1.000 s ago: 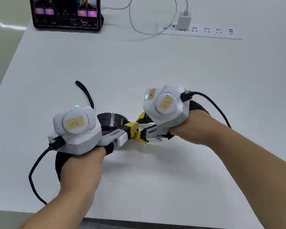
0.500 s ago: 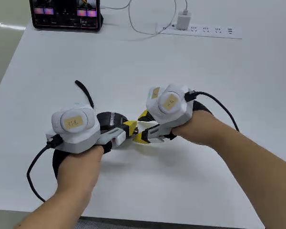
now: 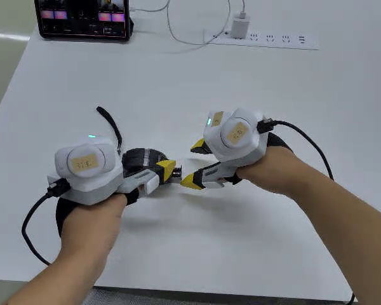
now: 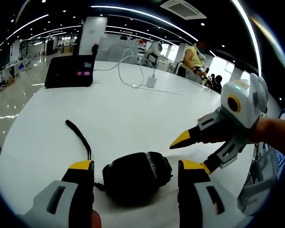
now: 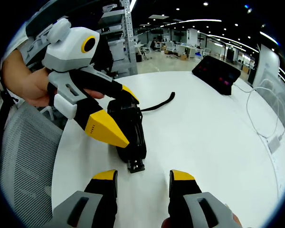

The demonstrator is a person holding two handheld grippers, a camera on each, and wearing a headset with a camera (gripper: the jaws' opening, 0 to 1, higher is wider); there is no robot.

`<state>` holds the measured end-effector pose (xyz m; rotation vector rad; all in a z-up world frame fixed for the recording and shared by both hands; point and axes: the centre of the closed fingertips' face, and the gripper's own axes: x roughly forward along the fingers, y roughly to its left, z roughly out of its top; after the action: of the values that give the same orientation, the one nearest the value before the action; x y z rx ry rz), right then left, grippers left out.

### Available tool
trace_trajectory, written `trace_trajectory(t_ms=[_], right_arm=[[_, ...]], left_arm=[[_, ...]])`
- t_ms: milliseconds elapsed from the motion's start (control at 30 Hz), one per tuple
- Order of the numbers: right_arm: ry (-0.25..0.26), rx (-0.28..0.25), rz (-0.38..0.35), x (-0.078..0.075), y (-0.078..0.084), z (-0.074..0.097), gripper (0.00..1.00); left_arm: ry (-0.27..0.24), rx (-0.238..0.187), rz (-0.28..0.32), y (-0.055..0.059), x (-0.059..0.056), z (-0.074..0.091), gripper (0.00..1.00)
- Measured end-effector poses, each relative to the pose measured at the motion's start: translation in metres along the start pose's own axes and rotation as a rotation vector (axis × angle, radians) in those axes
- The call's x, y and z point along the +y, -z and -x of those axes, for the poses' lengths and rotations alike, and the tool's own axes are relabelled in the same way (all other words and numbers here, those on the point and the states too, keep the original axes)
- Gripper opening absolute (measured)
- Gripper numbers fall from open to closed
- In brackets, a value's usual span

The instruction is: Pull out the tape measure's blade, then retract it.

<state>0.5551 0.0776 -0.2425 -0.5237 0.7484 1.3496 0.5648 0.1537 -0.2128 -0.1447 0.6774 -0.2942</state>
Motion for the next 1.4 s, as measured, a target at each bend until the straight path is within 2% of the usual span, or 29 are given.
trace_trajectory(t_ms=[100, 300, 467, 933, 1067, 1400], right_arm=[[0.0, -0.042, -0.043, 0.0, -0.005, 0.005, 0.42], [0.036, -0.049, -0.043, -0.003, -0.004, 0.013, 0.46], [0.043, -0.056, -0.052, 0.001, -0.001, 0.018, 0.47], [0.094, -0.104, -0.097, 0.004, 0.008, 0.039, 0.52], [0.104, -0.134, -0.127, 0.005, 0.008, 0.046, 0.53], [0.136, -0.145, -0.137, 0.008, 0.012, 0.058, 0.54]], left_arm=[[0.022, 0.002, -0.015, 0.0, -0.001, 0.002, 0.71], [0.057, 0.001, -0.051, -0.002, 0.0, 0.007, 0.73], [0.085, 0.005, -0.086, -0.001, -0.001, 0.011, 0.74], [0.165, 0.022, -0.165, 0.005, -0.004, 0.025, 0.79], [0.172, 0.029, -0.176, 0.008, -0.001, 0.03, 0.8], [0.179, 0.041, -0.192, 0.01, 0.004, 0.039, 0.8]])
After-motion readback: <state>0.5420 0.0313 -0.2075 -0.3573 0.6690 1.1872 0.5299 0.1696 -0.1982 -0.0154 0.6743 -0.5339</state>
